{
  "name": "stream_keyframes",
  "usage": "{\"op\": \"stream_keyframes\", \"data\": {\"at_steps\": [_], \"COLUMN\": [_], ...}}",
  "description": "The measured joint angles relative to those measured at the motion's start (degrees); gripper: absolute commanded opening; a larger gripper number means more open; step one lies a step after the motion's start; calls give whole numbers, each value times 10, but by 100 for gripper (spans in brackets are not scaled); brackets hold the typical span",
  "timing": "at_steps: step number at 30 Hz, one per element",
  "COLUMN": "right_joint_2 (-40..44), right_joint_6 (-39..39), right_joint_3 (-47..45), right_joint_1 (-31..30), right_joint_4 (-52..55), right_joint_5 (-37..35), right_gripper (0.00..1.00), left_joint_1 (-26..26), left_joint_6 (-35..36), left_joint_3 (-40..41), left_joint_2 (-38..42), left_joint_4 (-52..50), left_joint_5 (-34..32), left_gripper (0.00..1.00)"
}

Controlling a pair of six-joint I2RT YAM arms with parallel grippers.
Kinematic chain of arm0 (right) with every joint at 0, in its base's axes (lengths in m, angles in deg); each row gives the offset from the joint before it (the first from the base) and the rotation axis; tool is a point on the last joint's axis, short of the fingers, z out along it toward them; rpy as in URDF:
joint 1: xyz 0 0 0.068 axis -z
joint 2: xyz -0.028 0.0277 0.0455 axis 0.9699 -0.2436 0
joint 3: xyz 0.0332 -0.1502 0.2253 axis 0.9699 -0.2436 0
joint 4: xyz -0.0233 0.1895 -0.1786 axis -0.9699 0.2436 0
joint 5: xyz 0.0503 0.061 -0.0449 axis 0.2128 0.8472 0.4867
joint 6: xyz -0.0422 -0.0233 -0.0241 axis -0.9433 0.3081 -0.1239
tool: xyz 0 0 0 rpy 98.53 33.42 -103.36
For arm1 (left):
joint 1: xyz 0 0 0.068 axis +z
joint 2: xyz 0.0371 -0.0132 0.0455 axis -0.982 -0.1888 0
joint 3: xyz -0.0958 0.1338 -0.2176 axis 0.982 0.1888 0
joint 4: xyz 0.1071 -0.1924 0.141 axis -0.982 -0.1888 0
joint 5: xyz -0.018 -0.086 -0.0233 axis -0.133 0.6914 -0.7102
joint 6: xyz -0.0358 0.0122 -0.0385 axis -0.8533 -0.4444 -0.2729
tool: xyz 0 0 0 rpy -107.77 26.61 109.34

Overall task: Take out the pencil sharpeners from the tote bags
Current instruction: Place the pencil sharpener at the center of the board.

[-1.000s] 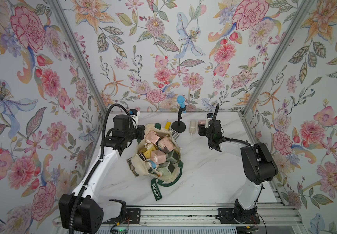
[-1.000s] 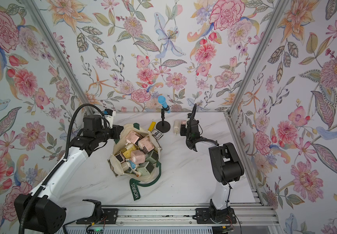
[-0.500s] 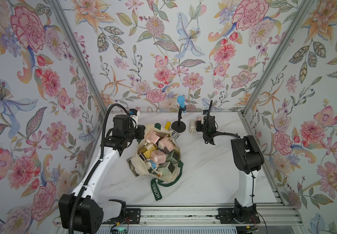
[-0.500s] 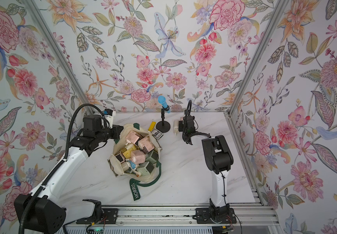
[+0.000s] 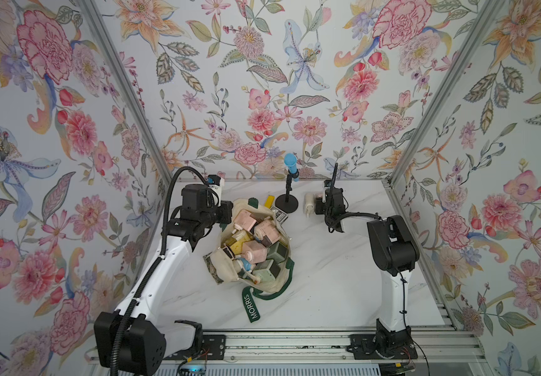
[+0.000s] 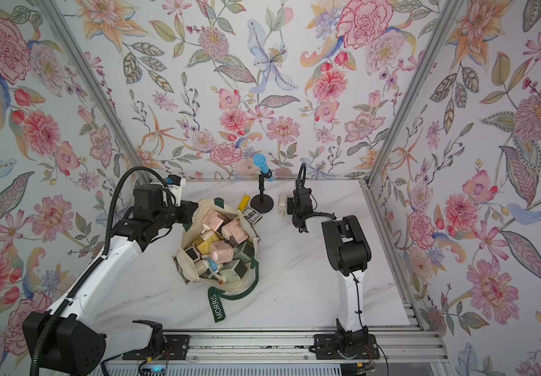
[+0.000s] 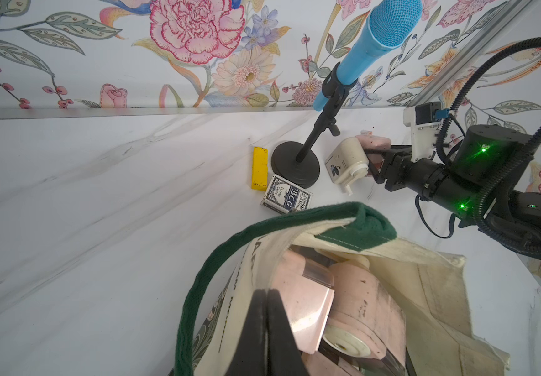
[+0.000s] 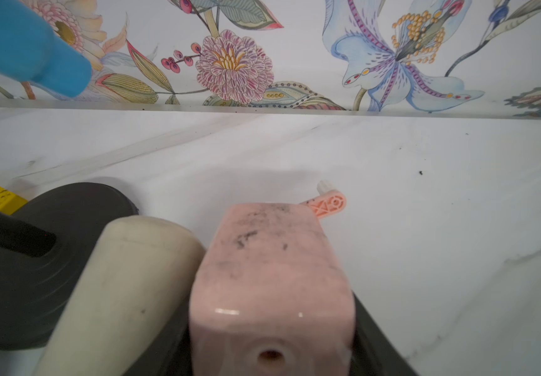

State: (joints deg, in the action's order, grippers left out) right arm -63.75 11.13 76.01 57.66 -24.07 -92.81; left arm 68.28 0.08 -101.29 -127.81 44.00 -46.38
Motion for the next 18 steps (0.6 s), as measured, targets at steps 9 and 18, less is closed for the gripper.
{"op": "stream_keyframes", "data": {"at_steps": [9, 18], "right_joint_2": [-3, 2], "right_joint_6": [-2, -2], "right_joint_3": [0, -10], "right_joint_1": [0, 0], "right_joint_4": [0, -2], "right_joint_5": [5, 18], "right_gripper": [54, 64], "left_joint_1": [0, 0], "left_joint_6": [0, 0], "left_joint_3": [0, 0], "left_joint_2": [0, 0], "left_joint_4": [0, 0], "left_joint_5": [0, 0], "left_gripper": [0, 0]}}
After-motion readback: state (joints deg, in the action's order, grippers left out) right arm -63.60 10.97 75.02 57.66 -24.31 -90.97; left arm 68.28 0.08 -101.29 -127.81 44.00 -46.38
